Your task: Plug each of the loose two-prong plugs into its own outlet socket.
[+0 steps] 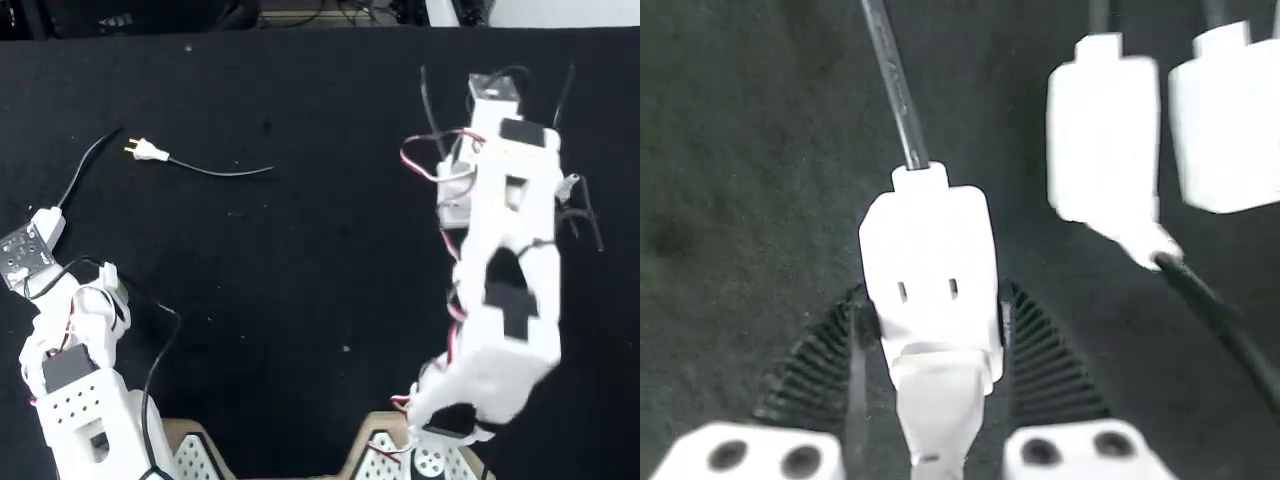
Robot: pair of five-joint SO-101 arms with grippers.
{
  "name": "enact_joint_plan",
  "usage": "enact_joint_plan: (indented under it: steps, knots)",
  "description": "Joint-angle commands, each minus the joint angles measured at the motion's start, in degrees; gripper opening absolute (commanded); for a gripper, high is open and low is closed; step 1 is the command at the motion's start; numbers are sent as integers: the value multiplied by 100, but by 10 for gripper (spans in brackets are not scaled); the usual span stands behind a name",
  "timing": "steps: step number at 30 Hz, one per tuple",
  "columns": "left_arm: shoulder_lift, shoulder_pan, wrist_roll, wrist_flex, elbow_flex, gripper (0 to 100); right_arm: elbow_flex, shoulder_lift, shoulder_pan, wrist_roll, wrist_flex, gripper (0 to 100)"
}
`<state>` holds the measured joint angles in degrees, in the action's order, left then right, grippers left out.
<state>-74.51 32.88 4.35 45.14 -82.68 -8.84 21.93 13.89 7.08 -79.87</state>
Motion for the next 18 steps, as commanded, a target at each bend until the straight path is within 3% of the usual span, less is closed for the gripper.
enact_joint_plan:
  steps: [1,12,18]
  knots:
    - [-62,-4,53,-97,295,198,-1200,901,18,-132,-536,18]
    - [-62,-4,53,-97,295,198,-4330,3213,53,-308,-1635,23]
    - [-62,-4,53,-97,295,198,-5763,3767,53,-308,-1987,86]
